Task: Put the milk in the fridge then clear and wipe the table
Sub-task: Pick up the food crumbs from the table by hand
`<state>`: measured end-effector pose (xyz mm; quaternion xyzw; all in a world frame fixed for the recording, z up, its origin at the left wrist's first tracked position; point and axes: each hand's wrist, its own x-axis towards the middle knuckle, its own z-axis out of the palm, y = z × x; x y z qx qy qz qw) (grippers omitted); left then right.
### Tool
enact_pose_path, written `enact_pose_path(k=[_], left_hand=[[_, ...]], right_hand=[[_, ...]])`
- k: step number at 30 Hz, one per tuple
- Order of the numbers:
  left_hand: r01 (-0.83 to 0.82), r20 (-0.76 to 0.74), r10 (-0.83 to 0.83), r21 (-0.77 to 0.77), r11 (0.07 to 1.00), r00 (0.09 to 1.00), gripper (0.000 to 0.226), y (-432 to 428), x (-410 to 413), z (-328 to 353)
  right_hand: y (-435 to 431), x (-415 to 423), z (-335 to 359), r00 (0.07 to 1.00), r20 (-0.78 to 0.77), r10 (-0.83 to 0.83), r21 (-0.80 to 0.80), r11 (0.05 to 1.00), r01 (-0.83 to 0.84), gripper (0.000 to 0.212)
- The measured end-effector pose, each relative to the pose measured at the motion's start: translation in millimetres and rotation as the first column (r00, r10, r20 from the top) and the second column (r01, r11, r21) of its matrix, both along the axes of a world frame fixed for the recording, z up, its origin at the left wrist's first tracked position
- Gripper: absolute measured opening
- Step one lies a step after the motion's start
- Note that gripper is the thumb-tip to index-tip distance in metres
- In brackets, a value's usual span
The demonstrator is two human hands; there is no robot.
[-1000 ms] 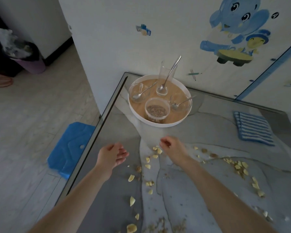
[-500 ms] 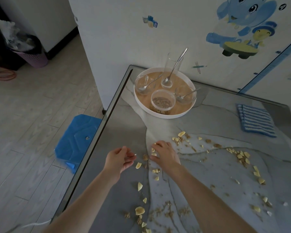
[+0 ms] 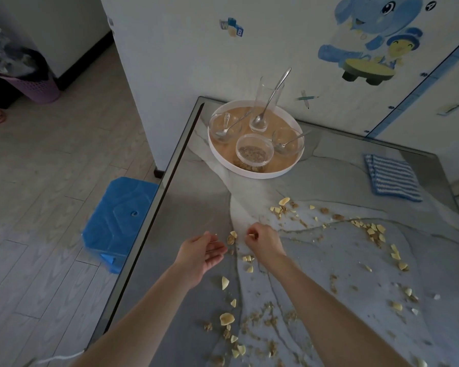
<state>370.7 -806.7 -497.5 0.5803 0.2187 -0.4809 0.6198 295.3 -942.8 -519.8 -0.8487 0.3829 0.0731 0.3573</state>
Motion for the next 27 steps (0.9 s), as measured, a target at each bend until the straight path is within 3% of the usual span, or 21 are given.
enact_pose_path(k=[2, 4, 9, 11, 13, 17, 19, 21, 25, 27], left_hand=[[0.011, -0.045, -0.012, -0.032, 0.999, 0.999, 0.026, -0.1, -1.9, 2.0], [0.01, -0.087, -0.017, -0.079, 0.997, 0.996, 0.029, -0.1, -4.7, 4.2], [-0.113, -0.23, 0.071, -0.176, 0.978, 0.971, 0.033, 1.0, -6.2, 7.3], [-0.146, -0.258, 0.092, -0.2, 0.969, 0.962, 0.031, 3.5, -4.7, 10.2], [-0.151, -0.238, 0.098, -0.216, 0.965, 0.966, 0.026, 6.5, -2.5, 12.9], [-0.164, -0.234, 0.11, -0.226, 0.96, 0.966, 0.022, 16.6, 4.5, 13.8], [-0.176, -0.234, 0.125, -0.213, 0.961, 0.964, 0.025, 25.4, 7.9, 11.3], [-0.18, -0.214, 0.139, -0.188, 0.966, 0.967, 0.023, 34.7, 10.7, 8.8], [-0.192, -0.203, 0.156, -0.174, 0.966, 0.967, 0.025, 49.1, 14.8, 2.0], [-0.192, -0.202, 0.155, -0.177, 0.965, 0.967, 0.029, 53.1, 15.1, -1.2]], right_hand=[[6.0, -0.5, 12.4, 0.98, 0.127, -0.154, 0.159, 0.978, 0.133, 0.005], [18.7, 0.6, 28.9, 0.964, 0.211, -0.162, 0.231, 0.966, 0.112, 0.003], [59.4, -0.3, 53.4, 0.957, 0.228, 0.18, 0.146, 0.965, -0.217, 0.019], [68.5, -2.1, 56.0, 0.938, 0.254, 0.236, 0.113, 0.956, -0.271, 0.018], [69.8, -1.9, 60.0, 0.933, 0.311, 0.18, 0.115, 0.968, -0.225, 0.016], [50.6, 1.9, 57.1, 0.902, 0.414, -0.122, 0.2, 0.979, 0.04, 0.015], [37.8, 3.0, 41.1, 0.915, 0.346, -0.205, 0.157, 0.975, 0.159, 0.016], [31.0, 3.2, 23.2, 0.968, 0.188, -0.168, 0.09, 0.984, 0.153, 0.025], [37.9, 7.8, 1.3, 0.981, -0.109, 0.159, -0.034, 0.986, -0.163, 0.056], [49.0, 10.7, -1.4, 0.955, -0.167, 0.245, -0.052, 0.965, -0.257, 0.057]])
